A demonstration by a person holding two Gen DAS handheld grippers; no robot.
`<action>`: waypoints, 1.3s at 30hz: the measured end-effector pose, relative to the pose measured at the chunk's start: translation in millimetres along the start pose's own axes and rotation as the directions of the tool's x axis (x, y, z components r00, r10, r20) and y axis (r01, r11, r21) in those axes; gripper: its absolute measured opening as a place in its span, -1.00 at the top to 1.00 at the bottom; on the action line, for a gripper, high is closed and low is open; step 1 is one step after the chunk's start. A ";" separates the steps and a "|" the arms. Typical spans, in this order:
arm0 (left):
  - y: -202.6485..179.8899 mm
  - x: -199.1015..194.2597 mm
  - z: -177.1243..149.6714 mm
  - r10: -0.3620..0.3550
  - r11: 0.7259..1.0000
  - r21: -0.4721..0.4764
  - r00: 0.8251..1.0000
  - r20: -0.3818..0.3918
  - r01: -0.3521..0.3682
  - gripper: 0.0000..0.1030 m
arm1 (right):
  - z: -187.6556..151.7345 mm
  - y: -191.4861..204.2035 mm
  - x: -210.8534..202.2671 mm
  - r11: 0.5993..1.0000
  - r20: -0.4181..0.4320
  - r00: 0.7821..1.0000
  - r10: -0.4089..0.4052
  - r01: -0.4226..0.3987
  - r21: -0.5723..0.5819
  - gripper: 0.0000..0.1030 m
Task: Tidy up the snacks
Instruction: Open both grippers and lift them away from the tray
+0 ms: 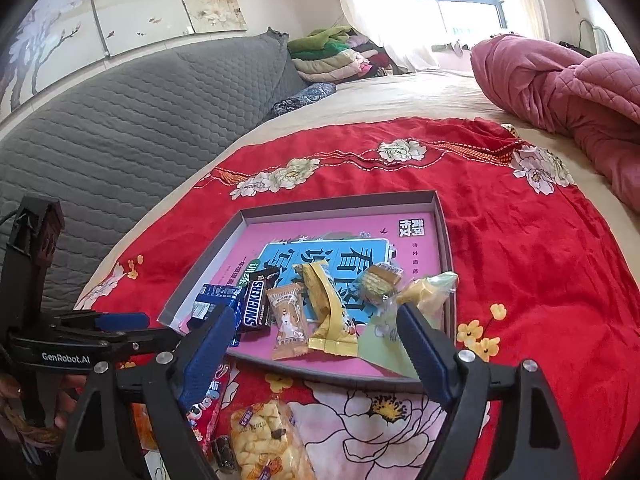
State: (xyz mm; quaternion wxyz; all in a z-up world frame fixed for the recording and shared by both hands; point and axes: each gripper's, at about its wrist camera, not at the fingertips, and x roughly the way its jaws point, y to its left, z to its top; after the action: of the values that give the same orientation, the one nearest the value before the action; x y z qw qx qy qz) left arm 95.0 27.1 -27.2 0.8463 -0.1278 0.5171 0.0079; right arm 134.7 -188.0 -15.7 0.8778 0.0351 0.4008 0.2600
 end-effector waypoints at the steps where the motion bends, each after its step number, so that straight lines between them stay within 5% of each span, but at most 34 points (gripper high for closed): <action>1: 1.0 -0.8 -0.4 -0.001 1.000 0.000 1.000 0.000 0.001 -0.44 | -0.6 0.3 -0.4 1.000 0.000 1.000 0.002 -0.002 0.000 -0.61; 39: 20.0 1.6 -39.8 -0.041 0.999 0.017 0.994 -0.099 0.043 -0.45 | -30.3 22.2 -14.8 0.999 -0.124 0.992 0.022 -0.028 -0.044 -0.64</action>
State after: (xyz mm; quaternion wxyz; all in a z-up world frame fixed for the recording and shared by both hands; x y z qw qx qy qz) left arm 58.0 37.4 -49.9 0.8208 -0.1306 0.5557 -0.0211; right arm 95.3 -180.5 -20.0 0.8484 0.0040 0.4481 0.2817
